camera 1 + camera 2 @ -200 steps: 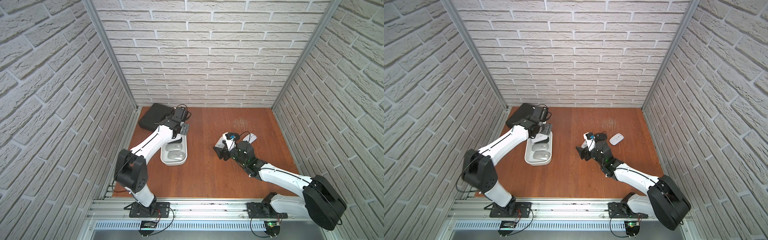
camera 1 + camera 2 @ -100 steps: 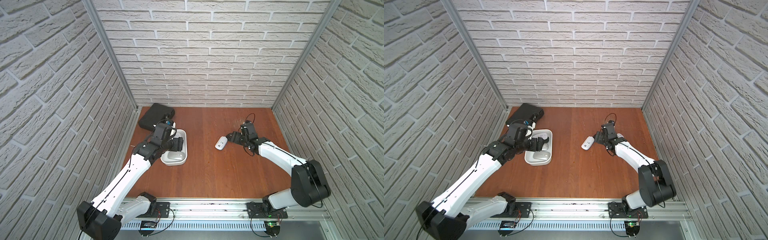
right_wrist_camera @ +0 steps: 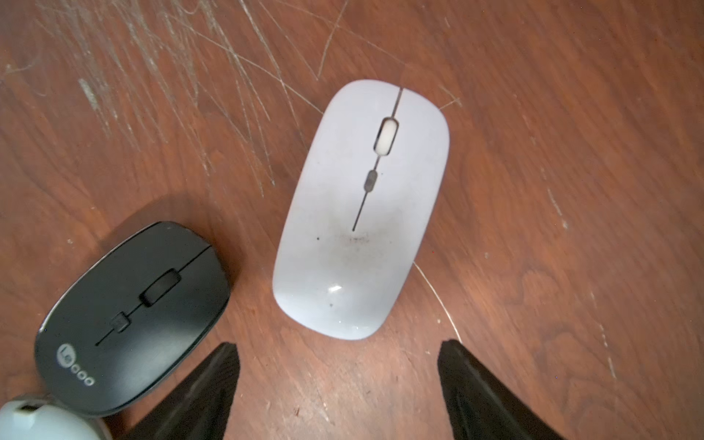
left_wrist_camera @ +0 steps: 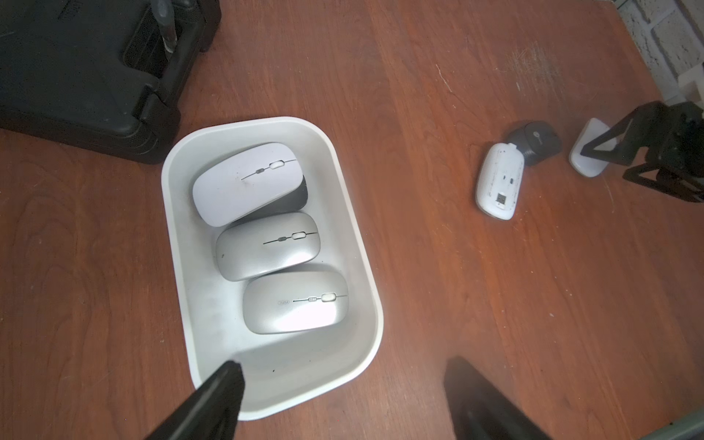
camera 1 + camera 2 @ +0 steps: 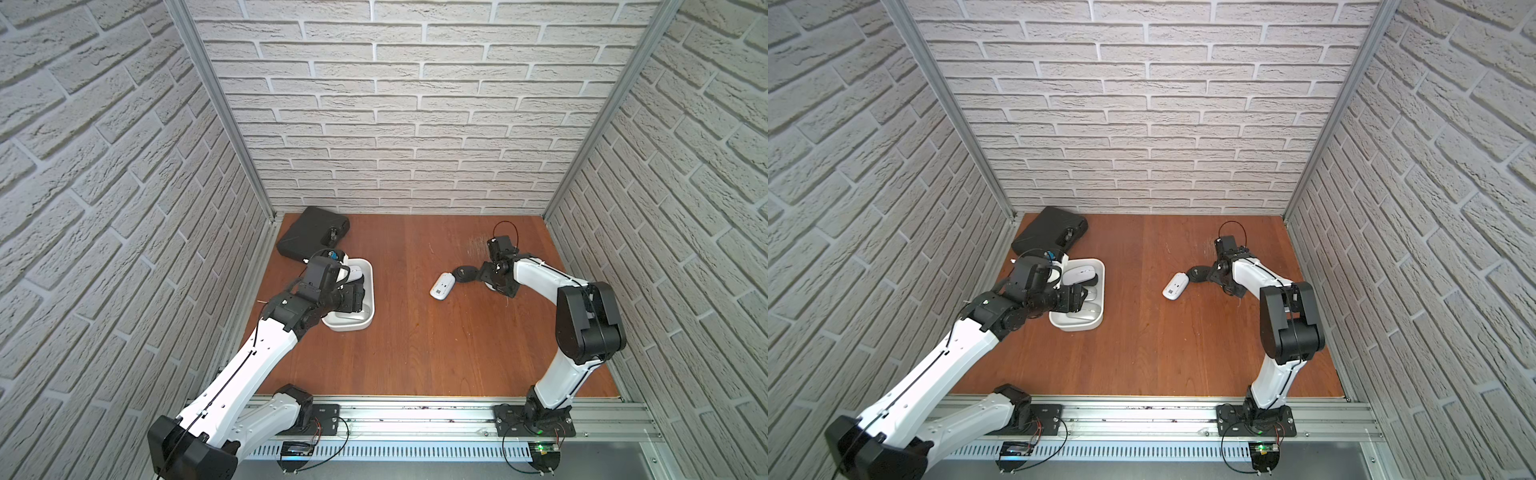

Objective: Put the mouse in the storage box
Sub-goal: Pick up the mouse from the center of the board.

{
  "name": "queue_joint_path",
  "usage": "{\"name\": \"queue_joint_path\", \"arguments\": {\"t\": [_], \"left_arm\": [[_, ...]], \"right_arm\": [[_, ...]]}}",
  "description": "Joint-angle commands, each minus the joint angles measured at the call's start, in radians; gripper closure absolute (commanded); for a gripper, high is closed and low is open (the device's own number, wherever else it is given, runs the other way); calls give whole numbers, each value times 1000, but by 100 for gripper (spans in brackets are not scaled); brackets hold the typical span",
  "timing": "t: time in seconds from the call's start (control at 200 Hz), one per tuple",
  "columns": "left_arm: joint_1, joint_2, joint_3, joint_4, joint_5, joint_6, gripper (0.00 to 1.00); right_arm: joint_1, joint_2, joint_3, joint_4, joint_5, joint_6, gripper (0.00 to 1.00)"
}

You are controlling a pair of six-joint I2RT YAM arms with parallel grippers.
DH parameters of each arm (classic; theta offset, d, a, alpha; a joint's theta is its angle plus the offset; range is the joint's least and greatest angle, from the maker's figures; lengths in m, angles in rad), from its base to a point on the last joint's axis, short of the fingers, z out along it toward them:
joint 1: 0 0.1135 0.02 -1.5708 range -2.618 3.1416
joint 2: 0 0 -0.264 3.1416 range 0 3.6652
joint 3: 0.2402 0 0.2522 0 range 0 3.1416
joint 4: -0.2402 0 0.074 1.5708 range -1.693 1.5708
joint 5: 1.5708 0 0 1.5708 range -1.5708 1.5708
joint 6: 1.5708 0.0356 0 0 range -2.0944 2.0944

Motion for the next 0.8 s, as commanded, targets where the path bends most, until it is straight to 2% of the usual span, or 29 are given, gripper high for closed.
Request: {"name": "queue_joint_path", "arguments": {"t": [0.0, 0.405, 0.795], "left_arm": [[5, 1, -3, 24, 13, -10, 13], [6, -23, -18, 22, 8, -14, 13], [5, -26, -23, 27, 14, -18, 13]], "right_arm": [[-7, 35, 52, -35, 34, 9, 14], [-32, 121, 177, -114, 77, -14, 15], [-28, 95, 146, -125, 116, 5, 20]]}}
